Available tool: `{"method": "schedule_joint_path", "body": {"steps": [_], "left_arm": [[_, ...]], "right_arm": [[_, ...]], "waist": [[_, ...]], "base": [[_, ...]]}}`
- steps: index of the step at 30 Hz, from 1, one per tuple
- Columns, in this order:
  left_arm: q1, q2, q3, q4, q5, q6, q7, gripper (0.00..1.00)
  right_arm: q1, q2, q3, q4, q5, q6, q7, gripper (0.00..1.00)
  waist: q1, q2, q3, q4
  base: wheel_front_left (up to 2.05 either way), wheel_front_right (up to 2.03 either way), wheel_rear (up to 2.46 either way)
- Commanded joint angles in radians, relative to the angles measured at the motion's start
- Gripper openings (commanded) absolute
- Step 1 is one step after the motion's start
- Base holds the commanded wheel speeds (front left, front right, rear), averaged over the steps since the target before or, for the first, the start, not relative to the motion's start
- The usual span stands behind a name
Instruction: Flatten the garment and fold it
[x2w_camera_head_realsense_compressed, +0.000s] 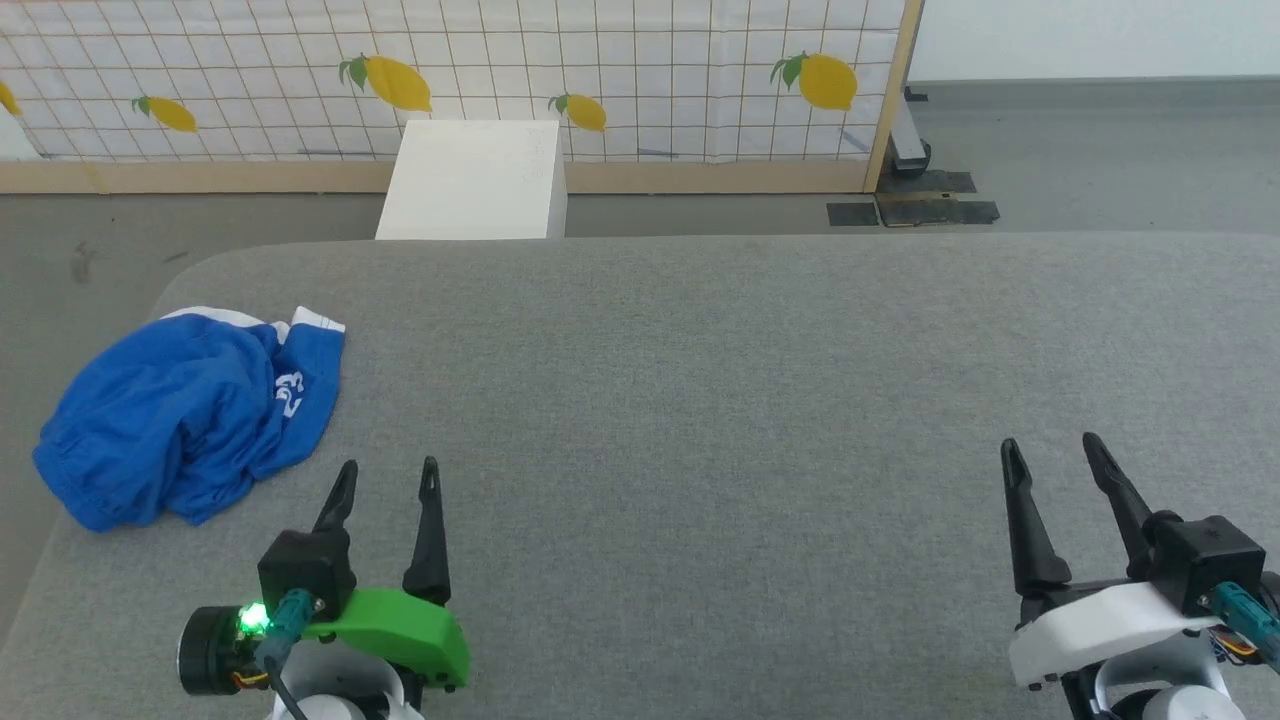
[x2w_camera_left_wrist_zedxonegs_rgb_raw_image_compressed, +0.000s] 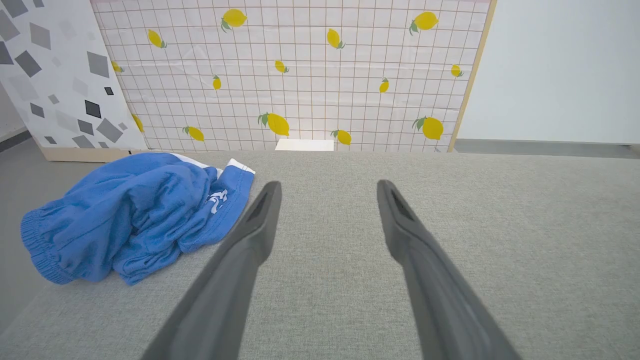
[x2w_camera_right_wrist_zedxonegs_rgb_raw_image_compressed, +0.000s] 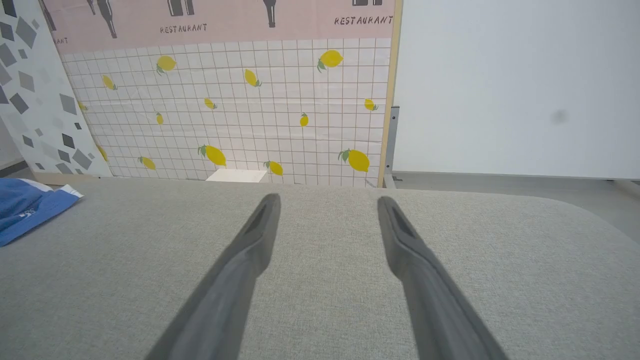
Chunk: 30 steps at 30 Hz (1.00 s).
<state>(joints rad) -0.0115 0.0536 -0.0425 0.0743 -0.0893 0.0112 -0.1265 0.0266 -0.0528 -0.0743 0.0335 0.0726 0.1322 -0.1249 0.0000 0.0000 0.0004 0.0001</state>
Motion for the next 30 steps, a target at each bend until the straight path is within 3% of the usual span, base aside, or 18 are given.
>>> {"method": "schedule_joint_path", "body": {"steps": [1,30], "left_arm": [[0.009,-0.002,-0.001,0.005,-0.007,0.007,-0.011,1.00],[0.005,-0.003,-0.022,0.049,-0.047,0.016,-0.081,1.00]], "right_arm": [[0.016,0.001,-0.004,0.003,0.012,-0.001,-0.012,1.00],[0.025,0.002,-0.036,0.023,0.042,-0.001,-0.082,1.00]], "waist": [[0.0000,0.0000,0.001,0.001],[0.0000,0.0000,0.008,0.008]], "base": [[0.00,0.00,0.00],[0.00,0.00,0.00]]}}
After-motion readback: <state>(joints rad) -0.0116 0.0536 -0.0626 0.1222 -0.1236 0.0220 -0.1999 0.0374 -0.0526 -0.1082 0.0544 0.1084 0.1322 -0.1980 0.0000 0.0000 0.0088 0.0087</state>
